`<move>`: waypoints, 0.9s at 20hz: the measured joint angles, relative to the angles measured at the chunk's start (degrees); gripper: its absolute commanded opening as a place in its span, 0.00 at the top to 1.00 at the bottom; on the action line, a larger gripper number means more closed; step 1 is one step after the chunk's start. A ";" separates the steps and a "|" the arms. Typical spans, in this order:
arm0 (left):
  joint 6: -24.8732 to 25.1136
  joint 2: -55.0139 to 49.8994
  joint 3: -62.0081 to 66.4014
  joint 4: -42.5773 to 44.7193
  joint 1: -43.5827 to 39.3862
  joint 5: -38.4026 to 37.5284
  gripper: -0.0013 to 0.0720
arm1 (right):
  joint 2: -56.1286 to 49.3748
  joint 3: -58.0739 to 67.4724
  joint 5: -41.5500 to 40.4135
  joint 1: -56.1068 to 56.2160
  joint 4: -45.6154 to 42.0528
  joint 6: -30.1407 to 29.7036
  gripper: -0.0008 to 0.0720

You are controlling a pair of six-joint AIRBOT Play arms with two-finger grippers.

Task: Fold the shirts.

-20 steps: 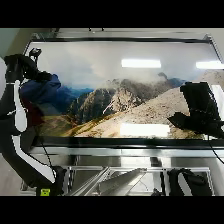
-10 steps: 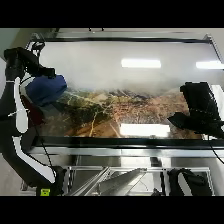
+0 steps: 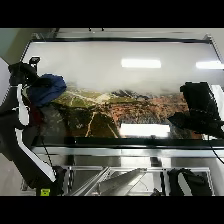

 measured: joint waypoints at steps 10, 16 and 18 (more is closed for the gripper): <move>0.72 4.48 2.84 -5.35 -6.43 3.17 0.96 | 0.00 0.00 -0.09 0.00 0.02 0.00 0.96; 1.18 20.59 -2.91 -22.29 -18.45 4.44 0.96 | 0.00 0.00 -3.13 0.00 0.28 0.00 0.96; 0.20 24.46 -6.64 -24.52 -24.11 4.72 0.96 | -0.11 0.00 -3.65 0.00 0.35 0.00 0.96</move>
